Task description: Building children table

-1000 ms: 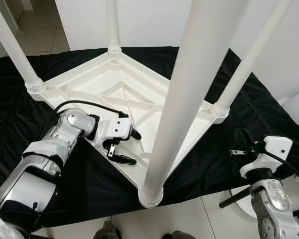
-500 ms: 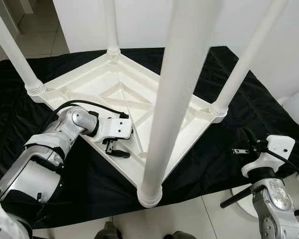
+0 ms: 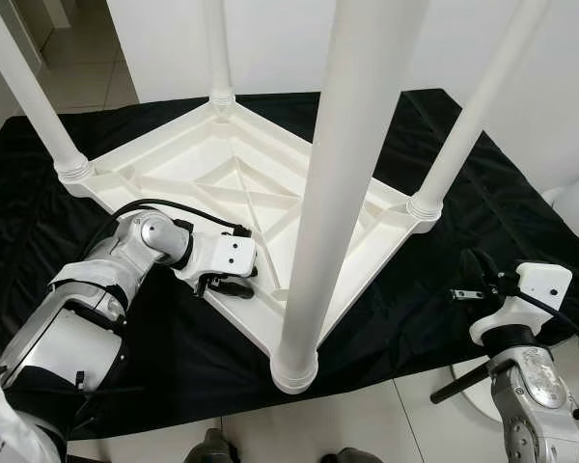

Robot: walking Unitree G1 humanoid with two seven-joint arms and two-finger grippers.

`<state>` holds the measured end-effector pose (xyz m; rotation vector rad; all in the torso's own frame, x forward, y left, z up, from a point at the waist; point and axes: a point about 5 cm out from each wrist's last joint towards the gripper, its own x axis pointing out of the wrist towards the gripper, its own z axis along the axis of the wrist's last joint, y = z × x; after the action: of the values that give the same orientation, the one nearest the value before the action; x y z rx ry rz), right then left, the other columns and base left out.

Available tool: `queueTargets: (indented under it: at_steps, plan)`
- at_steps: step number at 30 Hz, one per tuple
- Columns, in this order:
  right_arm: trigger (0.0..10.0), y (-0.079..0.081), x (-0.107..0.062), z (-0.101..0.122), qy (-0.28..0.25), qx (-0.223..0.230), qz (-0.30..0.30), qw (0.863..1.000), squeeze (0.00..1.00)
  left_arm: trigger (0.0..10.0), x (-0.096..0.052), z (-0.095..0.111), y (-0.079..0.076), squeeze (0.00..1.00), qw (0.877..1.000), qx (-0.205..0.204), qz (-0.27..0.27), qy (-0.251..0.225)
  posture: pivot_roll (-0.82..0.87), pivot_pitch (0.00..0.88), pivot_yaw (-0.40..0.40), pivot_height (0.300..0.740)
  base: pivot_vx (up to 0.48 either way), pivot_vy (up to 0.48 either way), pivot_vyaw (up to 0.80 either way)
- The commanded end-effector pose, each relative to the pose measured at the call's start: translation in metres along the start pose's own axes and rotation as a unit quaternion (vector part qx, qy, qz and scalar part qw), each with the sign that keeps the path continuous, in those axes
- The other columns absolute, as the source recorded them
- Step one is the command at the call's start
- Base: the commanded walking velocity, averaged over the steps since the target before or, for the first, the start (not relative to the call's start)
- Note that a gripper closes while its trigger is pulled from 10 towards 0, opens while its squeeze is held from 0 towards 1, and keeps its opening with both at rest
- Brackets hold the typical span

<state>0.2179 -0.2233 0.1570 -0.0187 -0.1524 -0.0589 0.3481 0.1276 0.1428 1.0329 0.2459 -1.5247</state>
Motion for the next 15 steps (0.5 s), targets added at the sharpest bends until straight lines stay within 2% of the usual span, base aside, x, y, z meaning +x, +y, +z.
queueTargets:
  at_steps: [1, 8, 15]
  plan:
    - [10.0, -0.0034, -0.0001, 0.0032, -0.006, -0.007, -0.004, 1.000, 0.00, 0.0, -0.0021, -0.0035, 0.0005, 0.00, 0.999, -0.028, 0.021, -0.011, -0.01, 0.052, 0.036, 0.740, 0.000, 0.000, 0.00]
    - [10.0, -0.0031, 0.0009, 0.0047, -0.011, -0.005, -0.004, 1.000, 0.00, 0.0, 0.0003, -0.0007, 0.0002, 0.00, 0.999, -0.025, 0.017, -0.023, -0.02, 0.046, 0.034, 0.740, 0.000, 0.000, 0.00]
    - [10.0, -0.0043, 0.0028, 0.0060, -0.014, -0.007, -0.007, 1.000, 0.00, 0.0, 0.0016, 0.0055, 0.0043, 0.00, 0.997, -0.037, 0.027, -0.054, -0.02, 0.041, 0.032, 0.740, 0.000, 0.000, 0.00]
